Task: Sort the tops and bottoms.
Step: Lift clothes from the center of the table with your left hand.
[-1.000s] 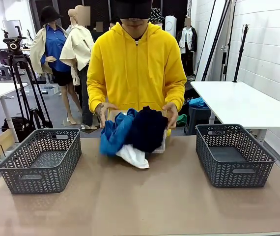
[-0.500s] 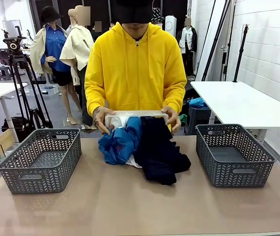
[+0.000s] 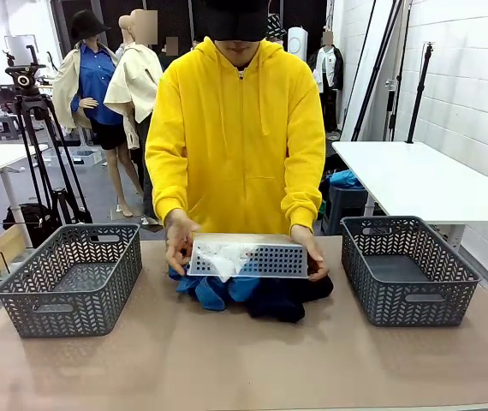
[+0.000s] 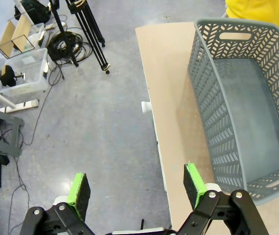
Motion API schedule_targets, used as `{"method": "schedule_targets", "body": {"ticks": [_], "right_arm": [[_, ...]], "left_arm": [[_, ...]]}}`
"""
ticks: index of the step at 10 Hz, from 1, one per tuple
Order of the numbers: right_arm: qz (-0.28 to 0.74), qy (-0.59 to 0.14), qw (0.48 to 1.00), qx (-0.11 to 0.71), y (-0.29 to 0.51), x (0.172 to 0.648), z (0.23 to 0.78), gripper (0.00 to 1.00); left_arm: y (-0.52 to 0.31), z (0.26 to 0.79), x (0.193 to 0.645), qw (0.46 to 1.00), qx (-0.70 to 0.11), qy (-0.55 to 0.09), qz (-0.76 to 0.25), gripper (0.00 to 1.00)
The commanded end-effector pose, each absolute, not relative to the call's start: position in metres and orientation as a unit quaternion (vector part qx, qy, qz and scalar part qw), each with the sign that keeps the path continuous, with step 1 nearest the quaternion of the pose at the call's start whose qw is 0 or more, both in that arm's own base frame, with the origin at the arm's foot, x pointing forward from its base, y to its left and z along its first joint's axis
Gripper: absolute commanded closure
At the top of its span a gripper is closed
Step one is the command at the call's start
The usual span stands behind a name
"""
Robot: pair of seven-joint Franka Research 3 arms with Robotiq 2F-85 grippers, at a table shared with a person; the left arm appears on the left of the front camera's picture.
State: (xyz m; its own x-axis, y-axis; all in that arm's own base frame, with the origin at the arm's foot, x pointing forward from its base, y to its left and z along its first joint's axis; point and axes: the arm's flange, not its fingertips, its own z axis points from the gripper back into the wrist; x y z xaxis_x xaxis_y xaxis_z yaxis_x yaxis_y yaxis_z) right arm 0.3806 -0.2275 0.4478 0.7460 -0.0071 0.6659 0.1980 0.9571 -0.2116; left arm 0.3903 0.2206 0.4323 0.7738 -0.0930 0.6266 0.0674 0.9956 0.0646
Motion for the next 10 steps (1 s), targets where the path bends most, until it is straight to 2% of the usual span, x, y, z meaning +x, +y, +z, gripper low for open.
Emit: {"method": "schedule_targets", "body": {"ticks": [1,10], "right_arm": [[-0.055,-0.350,0.925,-0.136,-0.2294,0.3784,0.4487,0.00],[-0.055,-0.350,0.925,-0.136,-0.2294,0.3784,0.4487,0.00]], "left_arm": [[0.2235,0.4296,0.3896,0.942,0.019,-0.332,-0.044,0.00],[0.2235,0.4296,0.3896,0.942,0.019,-0.332,-0.044,0.00]]}}
